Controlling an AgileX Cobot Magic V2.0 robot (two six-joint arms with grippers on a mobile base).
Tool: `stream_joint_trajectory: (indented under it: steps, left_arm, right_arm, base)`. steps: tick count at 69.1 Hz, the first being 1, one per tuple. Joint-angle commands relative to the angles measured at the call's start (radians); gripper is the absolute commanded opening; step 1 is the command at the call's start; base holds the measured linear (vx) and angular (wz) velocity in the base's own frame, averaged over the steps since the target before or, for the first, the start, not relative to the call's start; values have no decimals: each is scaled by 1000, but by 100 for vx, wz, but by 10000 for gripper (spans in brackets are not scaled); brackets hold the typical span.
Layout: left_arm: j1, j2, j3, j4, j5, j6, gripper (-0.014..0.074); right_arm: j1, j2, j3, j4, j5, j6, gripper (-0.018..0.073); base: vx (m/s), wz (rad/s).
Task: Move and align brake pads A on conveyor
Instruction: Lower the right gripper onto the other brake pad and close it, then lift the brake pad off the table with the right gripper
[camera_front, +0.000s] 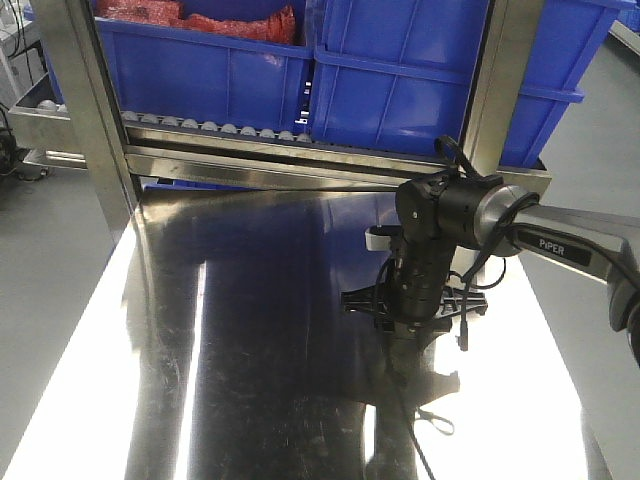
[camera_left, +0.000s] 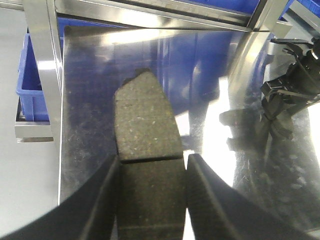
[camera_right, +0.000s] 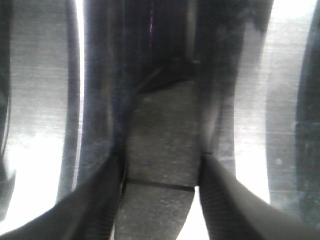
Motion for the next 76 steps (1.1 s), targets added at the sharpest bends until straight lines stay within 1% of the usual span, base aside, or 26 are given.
stream_joint_trajectory:
  steps: [1,9,10,15,18,25,34,48,53,57,76]
  left_arm:
    - [-4,6,-28,6,-86,-6,-6]
    - [-4,6,-28,6,-86,-6,-6]
    - [-4,6,-28,6,-86,-6,-6]
    - [-4,6,-28,6,-86,-6,-6]
    - [-4,6,-28,6,-86,-6,-6]
    - [-4,6,-28,6,-86,-6,-6]
    - [-4,6,-28,6,-86,-6,-6]
    - [-4,6,-28,6,-86,-6,-6]
    - [-4,6,-28,6,-86,-6,-6]
    - [-4,6,-28,6,-86,-6,-6]
    - [-4,6,-28,6,-86,-6,-6]
  right_arm:
    - [-4,-47,-27,-5,-20,-15,169]
    - [-4,-54,-27,-5,-26,-46,-8]
    - [-4,-55,-27,-5,-29,-57,-18]
    - [-4,-69,-18,-5,-36,-94,-14]
    - [-4,-84,-4,-5,-47,-98,-13]
    - [-17,-149,62,-5,-124,-112,-10]
    - [-61,-269,171,5,-208,-120,-7]
    - [-133,-499,332,-5,-284,-219,-6]
    - [-132,-605,391,-39,-329,-261,-5]
    - [-132,-681,437,-64,-357,-270,-4]
    - [-131,-1025,652,-63,-523,-269,-4]
  base:
    - [0,0]
    - [0,0]
    - [0,0]
    - [0,0]
    - [0,0]
    - [0,0]
    - [0,0]
    - [0,0]
    - [0,0]
    - [0,0]
    - [0,0]
